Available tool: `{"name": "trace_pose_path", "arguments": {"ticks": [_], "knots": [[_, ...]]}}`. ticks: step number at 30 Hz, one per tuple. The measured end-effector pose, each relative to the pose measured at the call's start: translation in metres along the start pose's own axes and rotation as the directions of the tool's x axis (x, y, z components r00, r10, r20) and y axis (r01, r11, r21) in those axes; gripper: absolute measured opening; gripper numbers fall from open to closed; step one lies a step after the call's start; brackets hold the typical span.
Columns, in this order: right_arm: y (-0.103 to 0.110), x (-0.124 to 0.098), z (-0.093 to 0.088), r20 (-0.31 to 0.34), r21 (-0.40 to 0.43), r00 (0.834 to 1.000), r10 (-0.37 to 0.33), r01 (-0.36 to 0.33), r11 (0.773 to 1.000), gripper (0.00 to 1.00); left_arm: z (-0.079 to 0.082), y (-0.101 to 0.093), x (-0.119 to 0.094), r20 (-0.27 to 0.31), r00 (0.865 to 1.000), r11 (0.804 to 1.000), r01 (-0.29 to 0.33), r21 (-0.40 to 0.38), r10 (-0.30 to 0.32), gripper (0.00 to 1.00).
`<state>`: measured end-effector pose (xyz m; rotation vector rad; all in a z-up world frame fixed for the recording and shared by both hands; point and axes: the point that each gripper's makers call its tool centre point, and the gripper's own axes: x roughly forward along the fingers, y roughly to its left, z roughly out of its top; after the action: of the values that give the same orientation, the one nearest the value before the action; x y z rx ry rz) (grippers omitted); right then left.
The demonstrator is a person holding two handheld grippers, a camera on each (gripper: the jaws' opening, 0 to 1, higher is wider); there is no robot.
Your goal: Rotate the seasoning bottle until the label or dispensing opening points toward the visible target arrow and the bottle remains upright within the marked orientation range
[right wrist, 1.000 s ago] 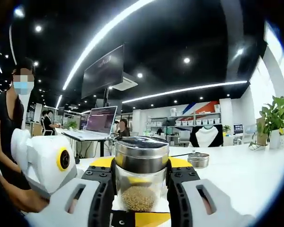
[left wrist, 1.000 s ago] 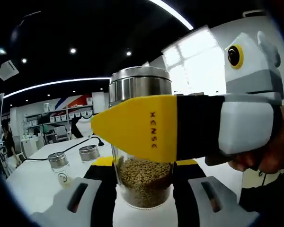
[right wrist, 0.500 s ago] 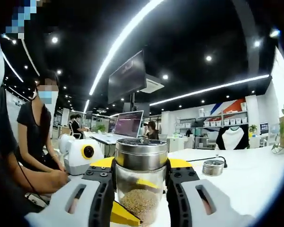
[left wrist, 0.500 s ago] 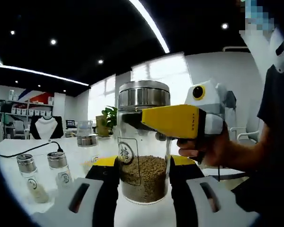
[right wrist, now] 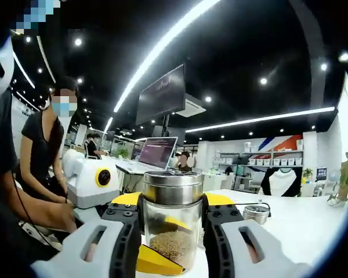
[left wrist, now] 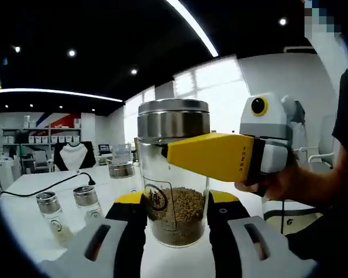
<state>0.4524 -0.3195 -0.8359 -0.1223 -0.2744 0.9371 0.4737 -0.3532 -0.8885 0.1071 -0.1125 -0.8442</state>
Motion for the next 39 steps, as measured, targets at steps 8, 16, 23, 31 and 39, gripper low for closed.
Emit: {"name": "trace_pose_path", "arguments": {"ticks": [8, 16, 23, 31, 39], "knots": [[-0.013, 0.006, -0.011, -0.033, 0.081, 0.981, -0.189, 0.191, 0.978, 0.37, -0.008, 0.013, 0.003, -0.010, 0.988, 0.988, -0.154, 0.006, 0.154, 0.43], [-0.020, 0.002, -0.020, -0.093, 0.036, 0.969, -0.229, 0.233, 0.972, 0.37, -0.016, 0.009, 0.009, -0.010, 0.983, 0.983, -0.185, -0.020, 0.184, 0.43], [-0.019, -0.007, -0.005, -0.027, 0.147, 0.995, -0.098, 0.101, 0.984, 0.37, 0.001, -0.005, 0.002, 0.047, 0.998, 0.999, 0.043, -0.023, -0.042, 0.42], [0.012, -0.015, 0.004, 0.048, 0.214, 0.979, 0.199, -0.205, 0.955, 0.37, 0.006, -0.026, -0.013, 0.066, 0.961, 0.958, 0.273, -0.086, -0.268, 0.43], [0.010, -0.008, -0.002, 0.018, 0.120, 0.986, 0.167, -0.168, 0.979, 0.38, -0.001, -0.015, -0.003, -0.009, 0.992, 0.990, 0.124, -0.069, -0.125, 0.43]]}}
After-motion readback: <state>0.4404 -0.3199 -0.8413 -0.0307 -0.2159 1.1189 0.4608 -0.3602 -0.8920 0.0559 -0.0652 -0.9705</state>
